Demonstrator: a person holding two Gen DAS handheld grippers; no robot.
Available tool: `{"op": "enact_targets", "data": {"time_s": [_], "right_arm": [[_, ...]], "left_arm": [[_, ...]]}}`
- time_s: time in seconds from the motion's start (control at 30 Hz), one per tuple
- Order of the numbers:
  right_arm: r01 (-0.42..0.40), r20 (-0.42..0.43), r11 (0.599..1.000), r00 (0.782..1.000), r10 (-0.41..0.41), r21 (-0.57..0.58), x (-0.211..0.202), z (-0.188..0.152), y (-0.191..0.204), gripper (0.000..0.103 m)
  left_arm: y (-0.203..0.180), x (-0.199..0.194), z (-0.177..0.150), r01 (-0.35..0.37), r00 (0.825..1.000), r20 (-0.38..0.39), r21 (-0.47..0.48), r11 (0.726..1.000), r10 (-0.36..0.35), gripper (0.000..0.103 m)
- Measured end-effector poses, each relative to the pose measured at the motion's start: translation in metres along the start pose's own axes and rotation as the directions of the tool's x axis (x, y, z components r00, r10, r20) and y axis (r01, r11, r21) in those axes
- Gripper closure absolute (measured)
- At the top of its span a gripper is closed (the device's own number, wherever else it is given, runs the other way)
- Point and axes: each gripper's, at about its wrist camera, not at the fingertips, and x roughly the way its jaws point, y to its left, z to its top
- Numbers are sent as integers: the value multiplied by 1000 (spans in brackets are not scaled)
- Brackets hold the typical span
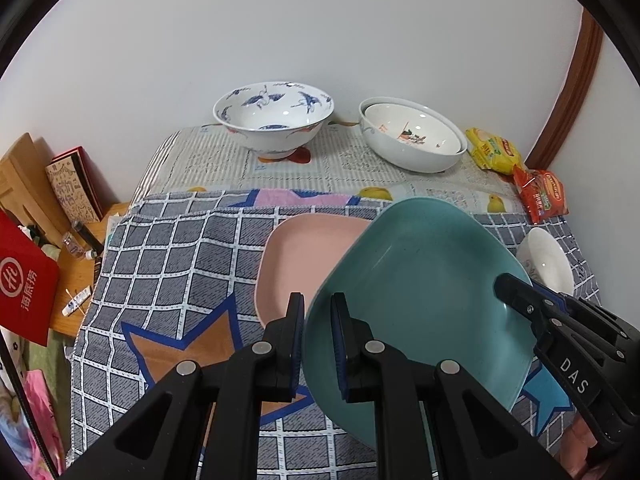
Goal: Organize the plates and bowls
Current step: 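Lift the teal plate with both grippers and carry it over the pink plate, then lower the teal plate onto the pink plate and open both grippers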
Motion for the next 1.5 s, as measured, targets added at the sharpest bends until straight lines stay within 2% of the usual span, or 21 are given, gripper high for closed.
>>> {"op": "enact_targets", "data": {"time_s": [0.63, 1.0, 1.5], "right_arm": [[-30, -103, 999, 994, 26, -38, 50, -18, 27, 93], [-54, -95, 994, 994, 44, -97, 70, 15, 44, 93], [-67, -111, 989, 992, 52, -135, 110, 43, 32, 92]], "left_arm": [[37, 38, -19, -46, 994, -96, -47, 998, 41, 89], [55, 51, 9, -56, 995, -84, -124, 991, 46, 89], [51, 89, 24, -52, 994, -106, -168, 984, 34, 89]]}}
